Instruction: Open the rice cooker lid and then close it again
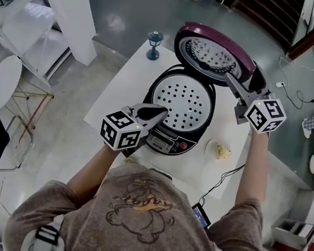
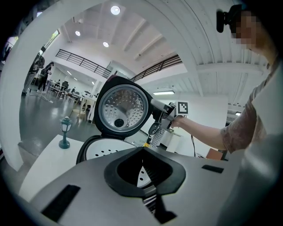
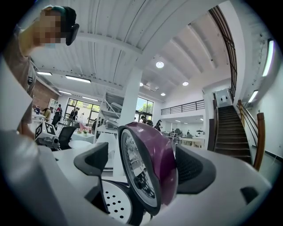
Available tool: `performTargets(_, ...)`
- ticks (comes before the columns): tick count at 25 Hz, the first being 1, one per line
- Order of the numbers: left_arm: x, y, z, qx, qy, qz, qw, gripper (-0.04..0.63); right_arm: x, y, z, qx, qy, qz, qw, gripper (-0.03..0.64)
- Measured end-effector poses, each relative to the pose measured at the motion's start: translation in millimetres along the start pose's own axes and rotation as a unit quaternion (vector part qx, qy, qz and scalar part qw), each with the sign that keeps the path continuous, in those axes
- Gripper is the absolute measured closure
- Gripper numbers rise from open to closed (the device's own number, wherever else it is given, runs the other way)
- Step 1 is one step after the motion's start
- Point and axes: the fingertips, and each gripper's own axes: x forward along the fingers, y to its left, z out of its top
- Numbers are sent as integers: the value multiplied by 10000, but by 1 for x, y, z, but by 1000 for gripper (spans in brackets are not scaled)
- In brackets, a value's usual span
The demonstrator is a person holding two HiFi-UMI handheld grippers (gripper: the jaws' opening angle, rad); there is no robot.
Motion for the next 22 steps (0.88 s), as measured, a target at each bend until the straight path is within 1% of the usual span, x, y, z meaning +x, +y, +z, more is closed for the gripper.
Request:
performTargets(9,-2,-11,-8,-48,30,-118,9999,574,-13,21,-3,21,-5,37,10000,146)
performTargets(22,0,-23,-14,-2,90,-282,9996,574,-30,53,-14,-133,226,168,9995,146)
